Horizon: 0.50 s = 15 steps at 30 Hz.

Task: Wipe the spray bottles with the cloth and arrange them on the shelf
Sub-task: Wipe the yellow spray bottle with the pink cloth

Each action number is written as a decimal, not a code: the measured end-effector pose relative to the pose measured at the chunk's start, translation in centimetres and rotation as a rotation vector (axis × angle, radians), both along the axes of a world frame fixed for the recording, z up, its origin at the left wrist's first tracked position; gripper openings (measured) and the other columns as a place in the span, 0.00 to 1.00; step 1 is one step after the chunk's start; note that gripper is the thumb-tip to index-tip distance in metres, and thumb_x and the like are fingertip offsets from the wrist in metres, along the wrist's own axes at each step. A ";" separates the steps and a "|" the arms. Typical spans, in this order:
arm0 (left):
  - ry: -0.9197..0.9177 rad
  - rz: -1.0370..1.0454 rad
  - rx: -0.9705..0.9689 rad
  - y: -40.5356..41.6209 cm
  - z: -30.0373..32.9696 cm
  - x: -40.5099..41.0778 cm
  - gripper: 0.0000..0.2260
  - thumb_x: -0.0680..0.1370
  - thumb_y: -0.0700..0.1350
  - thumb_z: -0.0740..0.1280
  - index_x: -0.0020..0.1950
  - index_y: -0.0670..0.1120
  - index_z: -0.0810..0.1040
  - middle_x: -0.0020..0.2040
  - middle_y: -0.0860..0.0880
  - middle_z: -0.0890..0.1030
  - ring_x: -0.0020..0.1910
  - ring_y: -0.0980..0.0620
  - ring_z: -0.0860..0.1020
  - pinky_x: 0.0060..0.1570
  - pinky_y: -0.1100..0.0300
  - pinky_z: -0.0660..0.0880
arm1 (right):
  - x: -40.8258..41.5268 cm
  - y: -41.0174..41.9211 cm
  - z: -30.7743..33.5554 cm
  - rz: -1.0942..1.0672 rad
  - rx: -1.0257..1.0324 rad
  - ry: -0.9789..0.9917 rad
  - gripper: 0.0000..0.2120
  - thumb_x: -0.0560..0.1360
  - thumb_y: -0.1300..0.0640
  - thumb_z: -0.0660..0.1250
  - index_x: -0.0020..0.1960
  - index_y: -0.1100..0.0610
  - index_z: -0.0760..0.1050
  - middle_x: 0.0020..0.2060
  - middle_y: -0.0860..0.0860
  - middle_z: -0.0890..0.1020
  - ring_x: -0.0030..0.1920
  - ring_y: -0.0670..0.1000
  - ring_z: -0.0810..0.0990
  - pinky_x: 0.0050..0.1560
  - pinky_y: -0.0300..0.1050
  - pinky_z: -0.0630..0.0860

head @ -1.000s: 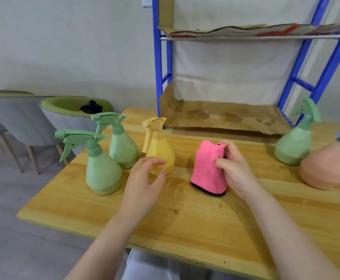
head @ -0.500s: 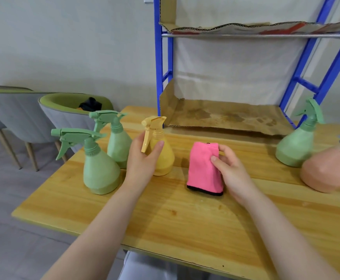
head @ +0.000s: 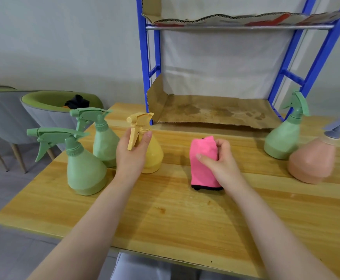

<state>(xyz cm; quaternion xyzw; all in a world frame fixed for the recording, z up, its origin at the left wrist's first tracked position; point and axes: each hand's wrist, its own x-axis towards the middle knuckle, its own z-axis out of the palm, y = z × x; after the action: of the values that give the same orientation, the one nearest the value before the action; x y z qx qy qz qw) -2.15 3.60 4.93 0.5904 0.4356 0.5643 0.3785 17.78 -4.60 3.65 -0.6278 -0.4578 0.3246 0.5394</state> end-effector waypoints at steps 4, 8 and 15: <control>0.030 -0.031 0.039 0.1 0.0 0.8 0.05 0.78 0.50 0.70 0.44 0.56 0.75 0.34 0.61 0.75 0.35 0.62 0.72 0.40 0.63 0.68 | 0.1 -0.2 0.2 0.030 0.106 -0.097 0.11 0.74 0.58 0.73 0.52 0.51 0.73 0.53 0.45 0.80 0.53 0.48 0.79 0.51 0.49 0.79; 0.032 -0.070 0.062 -0.3 0.8 2.2 0.05 0.78 0.49 0.70 0.45 0.56 0.76 0.34 0.63 0.77 0.36 0.64 0.74 0.40 0.67 0.69 | 0.5 -0.1 0.1 -0.083 0.215 -0.351 0.11 0.70 0.54 0.76 0.50 0.47 0.79 0.51 0.42 0.80 0.54 0.46 0.75 0.52 0.40 0.73; -0.094 -0.221 -0.021 -0.1 2.5 5.8 0.03 0.77 0.51 0.71 0.50 0.56 0.81 0.51 0.49 0.84 0.55 0.49 0.80 0.58 0.51 0.77 | 3.0 -0.4 2.3 -0.156 0.289 -0.410 0.19 0.81 0.54 0.64 0.71 0.43 0.70 0.61 0.40 0.79 0.61 0.40 0.77 0.58 0.38 0.75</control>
<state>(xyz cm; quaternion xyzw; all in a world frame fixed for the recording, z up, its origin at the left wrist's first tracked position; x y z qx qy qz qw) 3.69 3.47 7.41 0.6038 0.3557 0.5414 0.4646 20.76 -5.01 5.90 -0.6303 -0.5493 0.0792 0.5428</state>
